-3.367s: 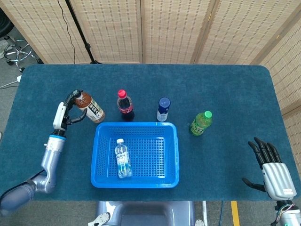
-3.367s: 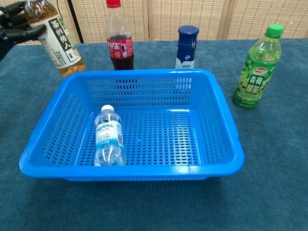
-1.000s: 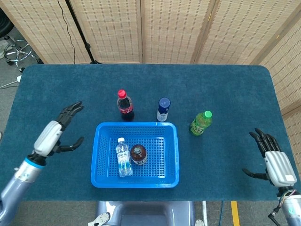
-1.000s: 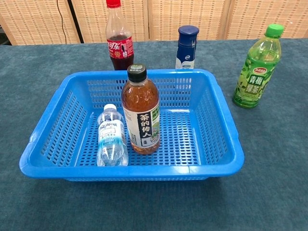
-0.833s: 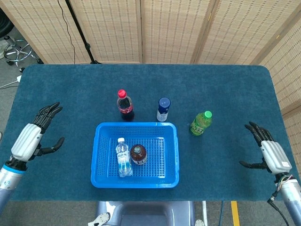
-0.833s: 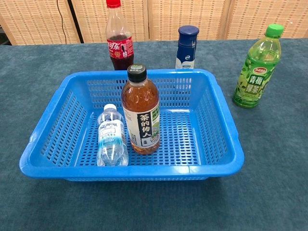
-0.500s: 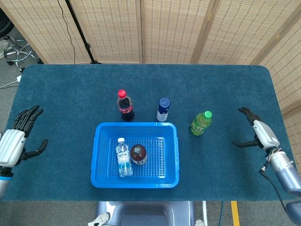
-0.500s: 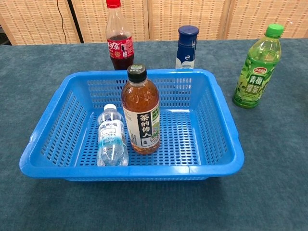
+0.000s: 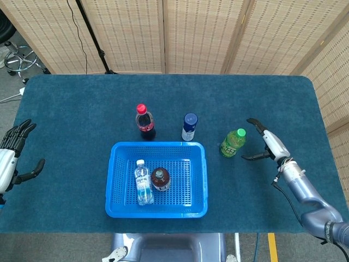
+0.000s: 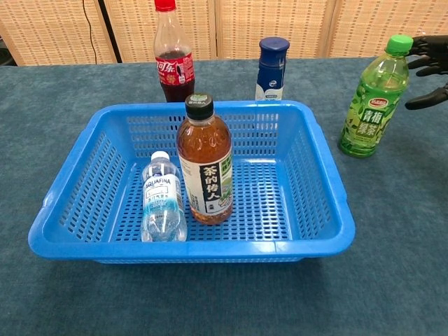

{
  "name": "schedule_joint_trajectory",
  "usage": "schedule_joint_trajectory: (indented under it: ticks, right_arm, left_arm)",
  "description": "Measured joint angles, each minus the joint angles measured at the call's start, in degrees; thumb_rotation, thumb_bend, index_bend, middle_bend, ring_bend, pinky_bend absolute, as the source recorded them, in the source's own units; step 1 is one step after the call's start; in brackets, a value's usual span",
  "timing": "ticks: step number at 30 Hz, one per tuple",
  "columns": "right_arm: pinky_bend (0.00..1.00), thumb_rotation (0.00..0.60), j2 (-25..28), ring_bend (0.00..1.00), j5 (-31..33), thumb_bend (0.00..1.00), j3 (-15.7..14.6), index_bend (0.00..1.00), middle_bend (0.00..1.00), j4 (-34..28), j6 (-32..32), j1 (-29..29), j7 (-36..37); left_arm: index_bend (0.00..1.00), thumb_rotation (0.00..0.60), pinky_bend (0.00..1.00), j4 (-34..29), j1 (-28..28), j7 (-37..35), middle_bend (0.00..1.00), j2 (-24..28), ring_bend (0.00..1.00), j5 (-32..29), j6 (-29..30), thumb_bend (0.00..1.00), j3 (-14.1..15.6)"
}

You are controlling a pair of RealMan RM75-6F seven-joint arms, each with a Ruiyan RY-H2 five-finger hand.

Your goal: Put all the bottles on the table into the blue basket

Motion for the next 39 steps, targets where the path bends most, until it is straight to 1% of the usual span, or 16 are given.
schedule_joint_trajectory:
  ticks: [6, 8, 10, 12, 13, 15, 16, 17, 18, 20, 21, 23, 28, 30, 35, 39]
  right_arm:
    - [0.0, 0.6, -3.2, 0.0, -0.4, 0.0, 0.1, 0.0, 0.0, 2.0, -0.6, 1.5, 2.1]
    - [0.01, 0.6, -4.8, 0.0, 0.1, 0.0, 0.4, 0.05, 0.05, 3.4, -0.5, 1.9, 2.6]
    - [0.1, 0.6, -6.3, 0.07, 0.7, 0.0, 0.9, 0.15, 0.16, 4.7, 0.0, 2.1, 3.0]
    - [0.31, 0.6, -8.1, 0.24, 1.5, 0.0, 1.4, 0.3, 0.32, 6.3, 0.9, 2.2, 3.2]
    - [0.36, 0.6, -8.9, 0.28, 1.9, 0.0, 1.7, 0.34, 0.36, 7.0, 1.4, 2.2, 3.3]
    - [0.53, 0.6, -10.8, 0.4, 2.4, 0.0, 2.2, 0.45, 0.46, 8.6, 2.8, 2.2, 3.7]
    - [0.57, 0.6, -11.3, 0.43, 2.4, 0.02, 2.3, 0.47, 0.49, 9.0, 3.5, 2.1, 3.9]
    - [0.62, 0.6, -11.8, 0.46, 2.2, 0.08, 2.3, 0.5, 0.51, 9.4, 4.5, 2.0, 4.1]
    - [0.66, 0.6, -12.2, 0.48, 2.0, 0.16, 2.3, 0.52, 0.53, 9.8, 5.3, 1.9, 4.2]
    - [0.7, 0.6, -12.7, 0.51, 1.6, 0.31, 2.3, 0.55, 0.56, 10.2, 7.1, 1.5, 4.5]
    - [0.71, 0.6, -12.8, 0.52, 1.4, 0.37, 2.4, 0.56, 0.57, 10.3, 7.9, 1.3, 4.6]
    - [0.71, 0.6, -12.9, 0.52, 1.0, 0.42, 2.4, 0.56, 0.57, 10.3, 9.7, 0.7, 4.8]
    - [0.71, 0.6, -11.2, 0.52, -0.4, 0.47, 2.9, 0.57, 0.58, 8.3, 14.4, -0.7, 5.0]
    - [0.72, 0.6, -9.1, 0.52, -1.3, 0.48, 3.4, 0.57, 0.58, 5.4, 17.6, -1.5, 5.0]
    - [0.72, 0.6, -2.7, 0.53, -3.8, 0.49, 4.5, 0.57, 0.58, -6.0, 22.7, -3.3, 4.5]
    - [0.72, 0.6, 1.8, 0.53, -6.1, 0.49, 4.9, 0.57, 0.58, -15.7, 25.7, -4.4, 2.4]
  left_arm:
    - [0.0, 0.6, 0.0, -1.3, 0.4, 3.9, 0.0, 0.1, 0.0, -2.1, -0.7, 0.39, -0.5]
    - [0.0, 0.6, 0.0, -2.1, 0.5, 5.5, 0.0, 0.2, 0.0, -3.0, -1.1, 0.39, -0.6]
    - [0.0, 0.6, 0.0, -2.9, 0.6, 6.7, 0.0, 0.2, 0.0, -3.6, -1.5, 0.39, -0.8]
    - [0.0, 0.6, 0.0, -3.3, 0.7, 7.3, 0.0, 0.2, 0.0, -3.7, -1.6, 0.39, -1.0]
    - [0.0, 0.6, 0.0, -3.5, 0.8, 7.5, 0.0, 0.2, 0.0, -3.7, -1.7, 0.39, -1.0]
    - [0.0, 0.6, 0.0, -3.6, 0.9, 7.7, 0.0, 0.2, 0.0, -3.7, -1.9, 0.39, -1.2]
    - [0.0, 0.6, 0.0, -3.6, 0.9, 7.6, 0.0, 0.2, 0.0, -3.8, -2.0, 0.39, -1.3]
    - [0.0, 0.6, 0.0, -3.7, 1.0, 7.5, 0.0, 0.2, 0.0, -3.8, -2.0, 0.39, -1.3]
    - [0.0, 0.6, 0.0, -3.7, 1.0, 7.4, 0.0, 0.3, 0.0, -3.9, -2.1, 0.39, -1.4]
    - [0.0, 0.6, 0.0, -3.7, 1.1, 7.1, 0.0, 0.4, 0.0, -3.9, -2.2, 0.39, -1.6]
    - [0.0, 0.6, 0.0, -3.6, 1.2, 7.0, 0.0, 0.4, 0.0, -4.0, -2.2, 0.39, -1.7]
    - [0.0, 0.6, 0.0, -3.6, 1.3, 6.9, 0.0, 0.5, 0.0, -4.2, -2.3, 0.39, -1.8]
    - [0.0, 0.6, 0.0, -3.8, 1.6, 7.7, 0.0, 1.0, 0.0, -4.5, -2.6, 0.39, -1.7]
    - [0.0, 0.6, 0.0, -3.8, 1.7, 8.1, 0.0, 1.5, 0.0, -4.1, -2.9, 0.39, -1.6]
    - [0.0, 0.6, 0.0, -3.5, 2.0, 9.4, 0.0, 0.7, 0.0, -3.7, -1.4, 0.3, -2.2]
    - [0.0, 0.6, 0.0, -3.7, 2.2, 10.0, 0.0, 0.4, 0.0, -3.9, -1.7, 0.29, -2.4]
